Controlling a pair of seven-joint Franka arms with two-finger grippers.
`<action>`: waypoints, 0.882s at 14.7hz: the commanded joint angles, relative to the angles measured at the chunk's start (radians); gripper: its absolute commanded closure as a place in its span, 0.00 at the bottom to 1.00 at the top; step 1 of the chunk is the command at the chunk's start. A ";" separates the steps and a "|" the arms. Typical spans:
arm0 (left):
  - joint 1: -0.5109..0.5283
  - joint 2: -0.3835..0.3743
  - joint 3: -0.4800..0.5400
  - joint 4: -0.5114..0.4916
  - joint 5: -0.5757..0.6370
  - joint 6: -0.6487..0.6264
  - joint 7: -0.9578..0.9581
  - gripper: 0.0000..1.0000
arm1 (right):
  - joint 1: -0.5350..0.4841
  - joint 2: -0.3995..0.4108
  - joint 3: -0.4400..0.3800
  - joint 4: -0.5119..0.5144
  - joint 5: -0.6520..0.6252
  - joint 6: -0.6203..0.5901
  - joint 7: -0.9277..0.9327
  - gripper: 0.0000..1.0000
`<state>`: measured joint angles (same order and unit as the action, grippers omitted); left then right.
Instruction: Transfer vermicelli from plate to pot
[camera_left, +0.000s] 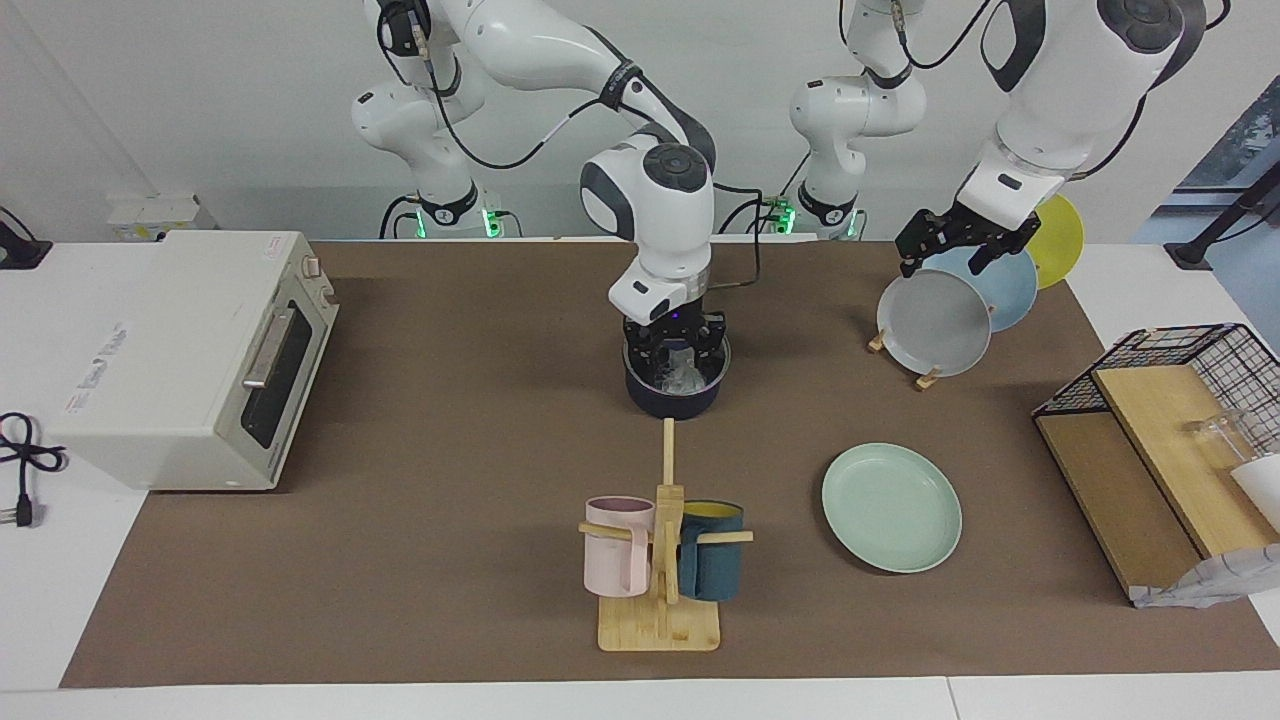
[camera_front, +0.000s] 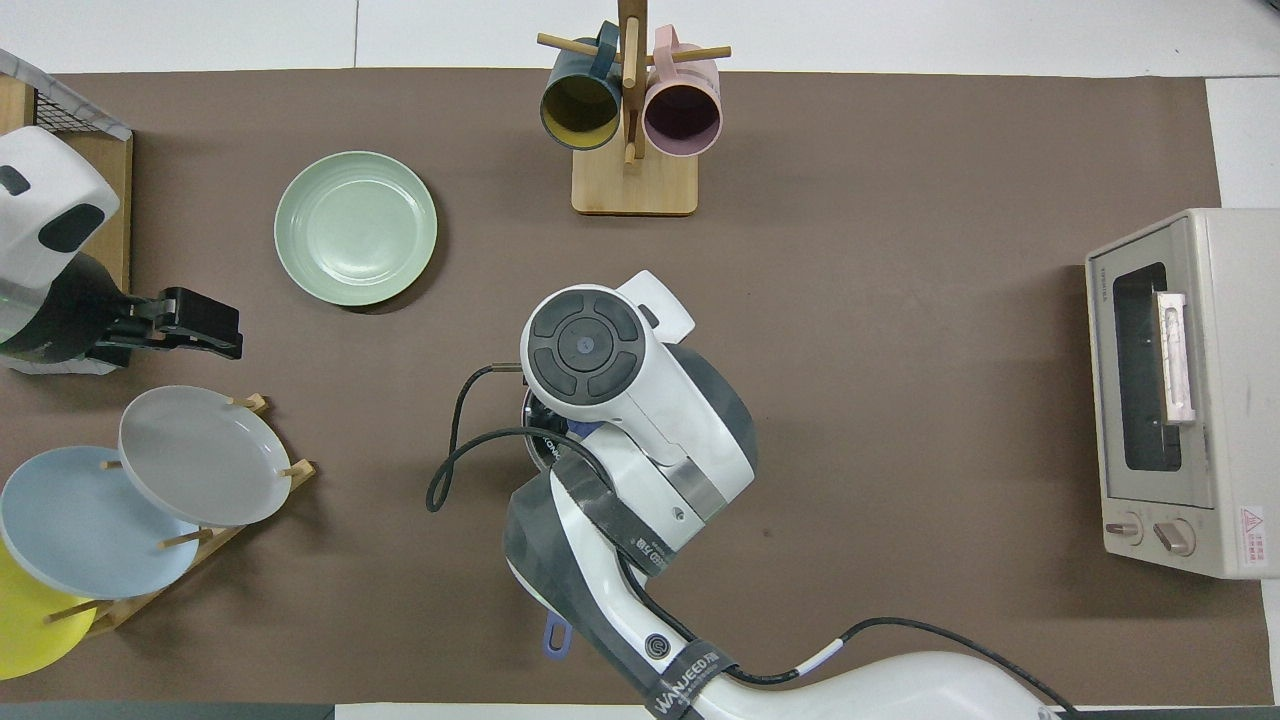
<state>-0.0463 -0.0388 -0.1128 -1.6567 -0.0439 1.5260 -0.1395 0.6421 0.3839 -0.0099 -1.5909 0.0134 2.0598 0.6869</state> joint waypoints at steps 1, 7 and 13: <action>-0.003 -0.020 0.002 -0.011 -0.014 -0.004 -0.012 0.00 | -0.097 -0.062 0.011 -0.003 -0.007 -0.050 -0.104 0.00; -0.001 -0.020 0.001 -0.012 -0.014 -0.001 -0.011 0.00 | -0.280 -0.215 0.007 -0.003 -0.009 -0.326 -0.317 0.00; -0.003 -0.020 -0.001 -0.011 -0.014 0.000 -0.011 0.00 | -0.436 -0.381 -0.005 -0.003 -0.007 -0.541 -0.513 0.00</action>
<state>-0.0464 -0.0393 -0.1154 -1.6566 -0.0440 1.5260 -0.1396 0.2433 0.0576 -0.0195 -1.5766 0.0127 1.5540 0.2351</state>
